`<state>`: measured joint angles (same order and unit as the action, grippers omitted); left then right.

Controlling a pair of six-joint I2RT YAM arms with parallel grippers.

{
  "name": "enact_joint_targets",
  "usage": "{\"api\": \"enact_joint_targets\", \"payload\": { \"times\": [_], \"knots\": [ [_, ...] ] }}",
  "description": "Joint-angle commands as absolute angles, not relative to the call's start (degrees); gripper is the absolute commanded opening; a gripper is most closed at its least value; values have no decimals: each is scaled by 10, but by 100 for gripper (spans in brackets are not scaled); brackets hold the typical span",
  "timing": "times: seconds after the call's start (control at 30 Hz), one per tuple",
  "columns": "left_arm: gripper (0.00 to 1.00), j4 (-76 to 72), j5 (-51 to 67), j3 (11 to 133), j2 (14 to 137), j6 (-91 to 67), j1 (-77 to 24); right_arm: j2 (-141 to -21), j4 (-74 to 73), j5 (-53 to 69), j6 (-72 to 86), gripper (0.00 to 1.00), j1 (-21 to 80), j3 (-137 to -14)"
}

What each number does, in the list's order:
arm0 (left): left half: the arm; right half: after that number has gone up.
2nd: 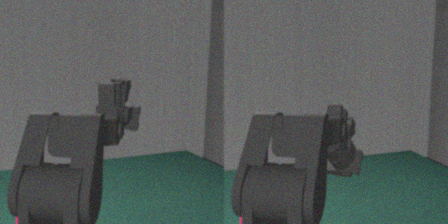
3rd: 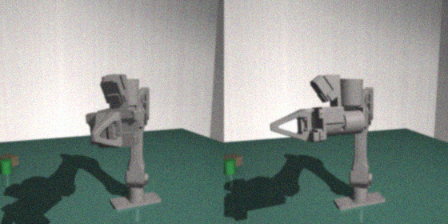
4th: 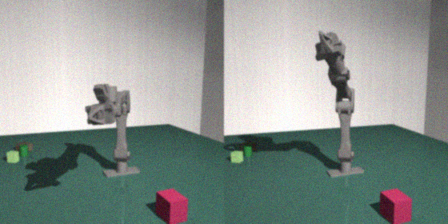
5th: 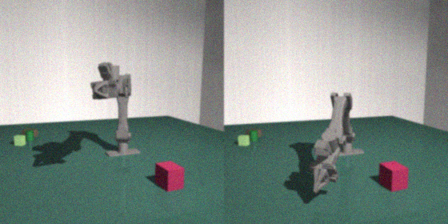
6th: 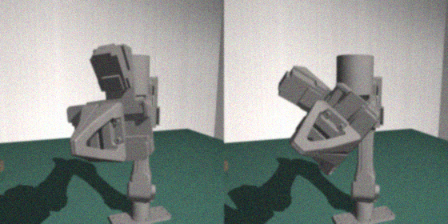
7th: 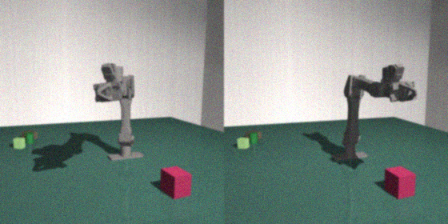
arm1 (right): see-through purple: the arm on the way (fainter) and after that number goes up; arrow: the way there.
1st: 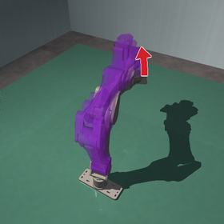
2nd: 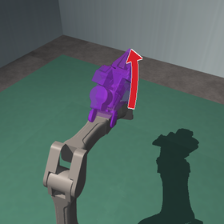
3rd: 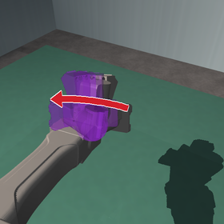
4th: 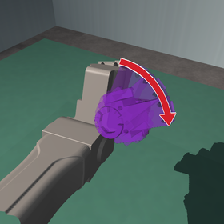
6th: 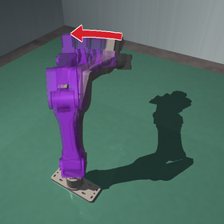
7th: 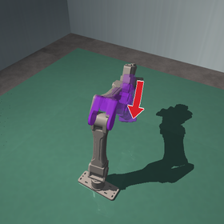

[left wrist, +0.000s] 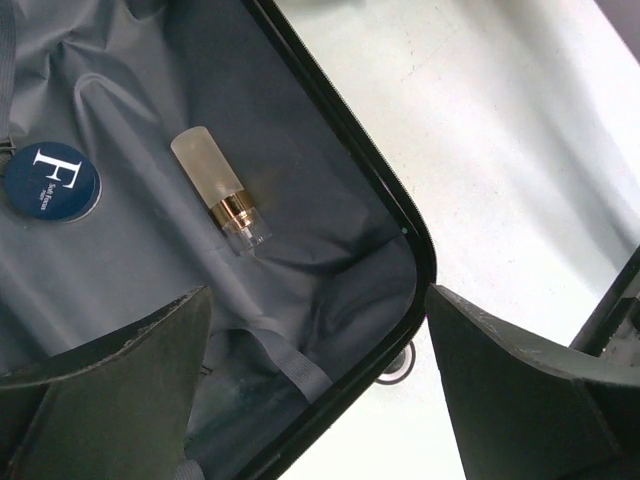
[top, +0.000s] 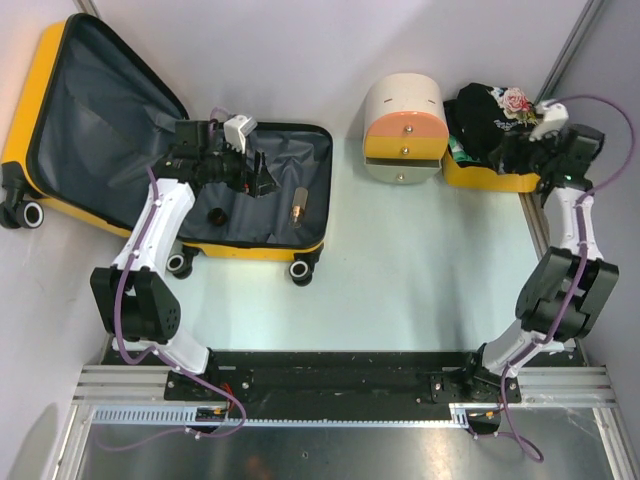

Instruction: Open, take out, and arrange the luggage

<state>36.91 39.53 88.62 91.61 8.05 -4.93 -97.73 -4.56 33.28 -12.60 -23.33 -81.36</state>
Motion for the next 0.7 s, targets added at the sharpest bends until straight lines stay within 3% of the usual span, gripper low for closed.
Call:
{"api": "enact_joint_targets", "payload": {
  "times": [0.0,0.3,0.5,0.6,0.67],
  "knots": [
    [90,365,430,897,899,90,-47,-938,-111,376,-247,87,-130,-815],
    [89,365,423,872,872,91,-47,-990,25,202,-304,91,53,-814],
    [90,365,410,852,850,91,-47,-1023,87,173,-305,87,71,-835],
    [89,365,406,846,846,91,-47,-1057,54,144,-232,87,69,-887],
    [89,364,406,845,844,92,-47,-1067,7,177,-229,82,62,-906]
  ]
}}
